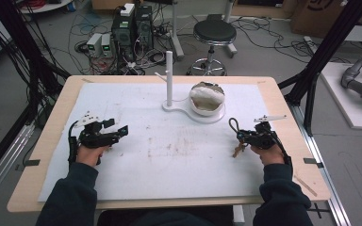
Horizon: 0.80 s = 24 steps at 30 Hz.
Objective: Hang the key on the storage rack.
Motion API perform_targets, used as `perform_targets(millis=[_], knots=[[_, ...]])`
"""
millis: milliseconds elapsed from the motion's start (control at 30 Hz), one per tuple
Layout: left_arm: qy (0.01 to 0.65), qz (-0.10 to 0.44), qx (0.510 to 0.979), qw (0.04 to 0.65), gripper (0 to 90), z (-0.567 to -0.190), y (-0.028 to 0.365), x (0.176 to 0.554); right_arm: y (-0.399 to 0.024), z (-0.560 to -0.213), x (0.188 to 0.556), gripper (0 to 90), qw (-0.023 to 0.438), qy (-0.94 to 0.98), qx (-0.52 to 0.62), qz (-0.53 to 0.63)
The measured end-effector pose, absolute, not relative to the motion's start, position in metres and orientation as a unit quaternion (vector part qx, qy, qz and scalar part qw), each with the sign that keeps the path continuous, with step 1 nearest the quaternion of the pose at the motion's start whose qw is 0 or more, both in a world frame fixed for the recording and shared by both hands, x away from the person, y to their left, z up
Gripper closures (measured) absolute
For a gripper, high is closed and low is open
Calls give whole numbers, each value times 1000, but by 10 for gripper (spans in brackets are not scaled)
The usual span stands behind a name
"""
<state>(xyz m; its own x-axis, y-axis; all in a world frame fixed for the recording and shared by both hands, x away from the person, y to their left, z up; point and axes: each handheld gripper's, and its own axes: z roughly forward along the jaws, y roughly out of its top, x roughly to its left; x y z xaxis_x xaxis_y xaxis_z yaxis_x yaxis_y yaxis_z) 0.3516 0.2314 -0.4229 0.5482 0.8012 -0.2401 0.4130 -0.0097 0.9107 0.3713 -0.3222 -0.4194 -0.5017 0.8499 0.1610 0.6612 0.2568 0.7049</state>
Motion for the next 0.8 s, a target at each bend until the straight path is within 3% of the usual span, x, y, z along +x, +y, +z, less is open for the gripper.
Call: perform_targets(millis=[267, 800], knots=[[437, 189, 682, 555, 255, -421, 235, 350, -301, -392, 362, 765, 156, 759, 412, 479], [434, 205, 674, 562, 228, -418, 239, 349, -220, -347, 385, 766, 182, 767, 333, 517]])
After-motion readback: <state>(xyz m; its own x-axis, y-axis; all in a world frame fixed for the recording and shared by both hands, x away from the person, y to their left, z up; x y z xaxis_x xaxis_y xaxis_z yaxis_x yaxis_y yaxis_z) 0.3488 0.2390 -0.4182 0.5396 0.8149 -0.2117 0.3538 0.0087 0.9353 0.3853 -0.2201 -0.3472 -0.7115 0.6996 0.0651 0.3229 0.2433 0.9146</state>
